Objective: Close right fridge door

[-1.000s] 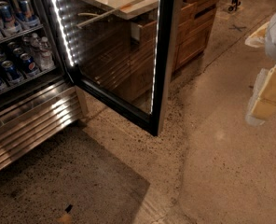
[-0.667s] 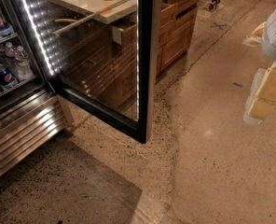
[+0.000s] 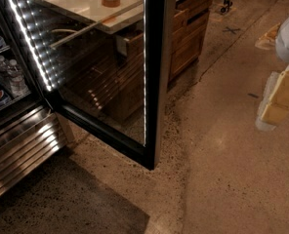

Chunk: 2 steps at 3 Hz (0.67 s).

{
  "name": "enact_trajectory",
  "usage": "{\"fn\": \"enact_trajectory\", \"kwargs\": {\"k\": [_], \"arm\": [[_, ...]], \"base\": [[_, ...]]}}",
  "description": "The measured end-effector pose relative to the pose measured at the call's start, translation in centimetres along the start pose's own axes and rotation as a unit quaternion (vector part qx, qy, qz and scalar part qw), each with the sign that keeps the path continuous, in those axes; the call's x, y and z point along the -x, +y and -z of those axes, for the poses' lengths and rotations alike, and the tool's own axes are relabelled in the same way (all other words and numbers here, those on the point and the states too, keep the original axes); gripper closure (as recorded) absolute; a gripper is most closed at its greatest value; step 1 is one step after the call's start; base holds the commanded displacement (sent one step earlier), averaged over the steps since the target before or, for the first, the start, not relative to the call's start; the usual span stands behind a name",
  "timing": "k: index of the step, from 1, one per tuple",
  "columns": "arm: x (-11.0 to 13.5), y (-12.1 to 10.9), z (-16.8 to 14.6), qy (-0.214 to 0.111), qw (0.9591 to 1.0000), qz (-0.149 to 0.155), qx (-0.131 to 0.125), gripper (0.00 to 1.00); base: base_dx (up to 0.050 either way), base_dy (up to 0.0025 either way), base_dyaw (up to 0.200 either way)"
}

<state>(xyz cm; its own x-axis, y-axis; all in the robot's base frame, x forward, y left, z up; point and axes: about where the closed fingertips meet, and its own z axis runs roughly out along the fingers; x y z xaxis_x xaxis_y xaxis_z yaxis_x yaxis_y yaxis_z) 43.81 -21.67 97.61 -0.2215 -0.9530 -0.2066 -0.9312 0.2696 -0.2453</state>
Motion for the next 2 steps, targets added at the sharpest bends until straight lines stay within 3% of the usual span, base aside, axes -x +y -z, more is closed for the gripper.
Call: {"fn": "enact_trajectory", "kwargs": {"k": [1,2], "arm": [[0.00,0.00,0.00,0.000,1.0000,0.000,0.000,0.00],[0.01,0.00,0.00,0.000,1.0000,0.000,0.000,0.00]], "base": [[0.048,-0.00001,0.000],[0.000,0.00000,0.000]]}}
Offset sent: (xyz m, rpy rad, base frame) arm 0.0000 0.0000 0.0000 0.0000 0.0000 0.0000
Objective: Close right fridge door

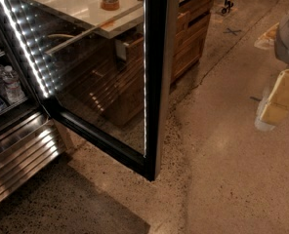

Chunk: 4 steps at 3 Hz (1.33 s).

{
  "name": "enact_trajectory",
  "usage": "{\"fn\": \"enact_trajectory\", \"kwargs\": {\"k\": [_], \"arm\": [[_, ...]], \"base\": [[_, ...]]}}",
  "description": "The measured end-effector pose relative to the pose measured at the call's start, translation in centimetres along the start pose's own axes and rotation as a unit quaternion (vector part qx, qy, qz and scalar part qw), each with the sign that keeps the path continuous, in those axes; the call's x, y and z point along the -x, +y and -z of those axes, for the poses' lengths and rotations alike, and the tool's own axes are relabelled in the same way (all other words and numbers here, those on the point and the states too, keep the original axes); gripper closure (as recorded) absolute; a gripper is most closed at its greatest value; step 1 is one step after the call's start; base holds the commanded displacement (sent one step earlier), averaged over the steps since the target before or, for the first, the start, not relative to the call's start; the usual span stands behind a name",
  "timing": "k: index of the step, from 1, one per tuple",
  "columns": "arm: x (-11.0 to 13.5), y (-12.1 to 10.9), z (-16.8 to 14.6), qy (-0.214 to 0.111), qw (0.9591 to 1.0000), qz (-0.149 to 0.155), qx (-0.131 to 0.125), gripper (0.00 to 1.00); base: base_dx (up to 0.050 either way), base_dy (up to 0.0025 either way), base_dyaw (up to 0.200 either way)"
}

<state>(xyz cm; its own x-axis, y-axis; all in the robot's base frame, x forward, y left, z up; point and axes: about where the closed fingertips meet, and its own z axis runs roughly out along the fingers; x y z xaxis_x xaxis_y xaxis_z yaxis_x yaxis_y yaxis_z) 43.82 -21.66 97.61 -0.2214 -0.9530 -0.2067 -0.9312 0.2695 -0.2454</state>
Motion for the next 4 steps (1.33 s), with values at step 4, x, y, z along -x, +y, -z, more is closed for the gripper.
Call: {"fn": "enact_trajectory", "kwargs": {"k": [4], "arm": [[5.8,-4.6,-1.0,-0.033,0.9991,0.025,-0.009,0.00]], "base": [[0.000,0.00000,0.000]]}}
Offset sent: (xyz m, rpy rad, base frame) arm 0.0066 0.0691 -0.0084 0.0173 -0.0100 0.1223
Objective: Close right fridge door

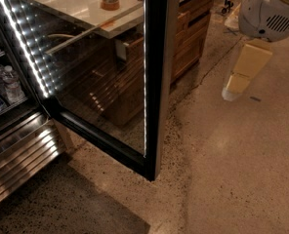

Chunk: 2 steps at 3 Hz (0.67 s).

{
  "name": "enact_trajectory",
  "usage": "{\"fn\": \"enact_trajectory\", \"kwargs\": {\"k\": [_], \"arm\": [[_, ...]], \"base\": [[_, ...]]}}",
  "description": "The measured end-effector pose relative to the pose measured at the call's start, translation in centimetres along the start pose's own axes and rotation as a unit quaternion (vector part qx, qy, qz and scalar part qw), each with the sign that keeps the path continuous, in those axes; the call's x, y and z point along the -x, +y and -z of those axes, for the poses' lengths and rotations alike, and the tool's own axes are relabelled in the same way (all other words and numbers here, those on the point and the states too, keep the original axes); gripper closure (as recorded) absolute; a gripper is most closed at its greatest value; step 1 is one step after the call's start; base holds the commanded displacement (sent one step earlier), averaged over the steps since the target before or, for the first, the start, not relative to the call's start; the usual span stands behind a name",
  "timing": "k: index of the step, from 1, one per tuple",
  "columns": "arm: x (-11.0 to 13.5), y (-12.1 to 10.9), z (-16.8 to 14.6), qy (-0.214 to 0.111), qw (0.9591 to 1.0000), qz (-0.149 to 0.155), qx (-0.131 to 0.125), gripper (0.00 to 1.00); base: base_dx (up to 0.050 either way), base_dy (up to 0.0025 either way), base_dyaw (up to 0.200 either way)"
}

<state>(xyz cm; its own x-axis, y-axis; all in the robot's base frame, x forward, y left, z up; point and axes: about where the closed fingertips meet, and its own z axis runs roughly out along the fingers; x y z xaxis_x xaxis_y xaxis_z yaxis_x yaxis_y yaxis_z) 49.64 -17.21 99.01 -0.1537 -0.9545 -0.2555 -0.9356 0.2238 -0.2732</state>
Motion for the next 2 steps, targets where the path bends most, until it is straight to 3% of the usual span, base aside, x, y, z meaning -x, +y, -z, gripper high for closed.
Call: {"fn": "enact_trajectory", "kwargs": {"k": [1,2], "arm": [[0.1,-2.2,-1.6,0.003,0.9995,-0.012,0.027,0.00],[0.9,-6.5,-6.2,0.003,0.9969,-0.022,0.076,0.00]], "base": [[0.000,0.00000,0.000],[0.000,0.00000,0.000]]}}
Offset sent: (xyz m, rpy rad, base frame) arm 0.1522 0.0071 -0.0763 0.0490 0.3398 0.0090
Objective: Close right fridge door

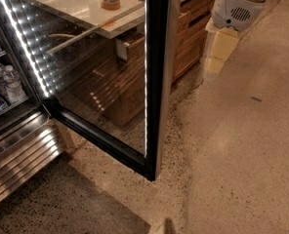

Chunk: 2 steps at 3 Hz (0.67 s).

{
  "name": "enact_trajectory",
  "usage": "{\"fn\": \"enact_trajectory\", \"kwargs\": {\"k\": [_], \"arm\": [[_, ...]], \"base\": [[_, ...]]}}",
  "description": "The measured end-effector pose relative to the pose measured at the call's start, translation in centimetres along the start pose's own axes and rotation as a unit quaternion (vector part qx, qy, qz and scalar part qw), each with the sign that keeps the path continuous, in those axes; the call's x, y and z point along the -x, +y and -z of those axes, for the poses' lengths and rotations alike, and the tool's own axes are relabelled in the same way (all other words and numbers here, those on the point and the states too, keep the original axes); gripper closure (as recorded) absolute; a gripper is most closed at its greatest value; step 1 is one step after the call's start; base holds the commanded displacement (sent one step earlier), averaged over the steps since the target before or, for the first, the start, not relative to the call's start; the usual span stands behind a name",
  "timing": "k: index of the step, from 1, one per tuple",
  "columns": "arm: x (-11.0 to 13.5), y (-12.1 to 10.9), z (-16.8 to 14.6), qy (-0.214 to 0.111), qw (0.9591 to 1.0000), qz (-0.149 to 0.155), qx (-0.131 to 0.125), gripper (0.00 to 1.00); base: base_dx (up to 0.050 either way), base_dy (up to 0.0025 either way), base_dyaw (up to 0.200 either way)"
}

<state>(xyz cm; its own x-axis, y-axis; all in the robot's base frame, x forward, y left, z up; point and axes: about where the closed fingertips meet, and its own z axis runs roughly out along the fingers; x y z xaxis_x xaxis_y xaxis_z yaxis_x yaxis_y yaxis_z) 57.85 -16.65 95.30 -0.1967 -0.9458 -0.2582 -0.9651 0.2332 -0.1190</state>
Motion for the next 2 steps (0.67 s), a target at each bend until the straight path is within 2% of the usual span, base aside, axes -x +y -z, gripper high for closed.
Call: {"fn": "enact_trajectory", "kwargs": {"k": [1,2], "arm": [[1.80,-4.94,-5.31,-0.013,0.9998,-0.008,0.016,0.00],[1.81,-4.94,-5.30,-0.013,0.9998,-0.008,0.015,0.00]], "base": [[0.000,0.00000,0.000],[0.000,0.00000,0.000]]}}
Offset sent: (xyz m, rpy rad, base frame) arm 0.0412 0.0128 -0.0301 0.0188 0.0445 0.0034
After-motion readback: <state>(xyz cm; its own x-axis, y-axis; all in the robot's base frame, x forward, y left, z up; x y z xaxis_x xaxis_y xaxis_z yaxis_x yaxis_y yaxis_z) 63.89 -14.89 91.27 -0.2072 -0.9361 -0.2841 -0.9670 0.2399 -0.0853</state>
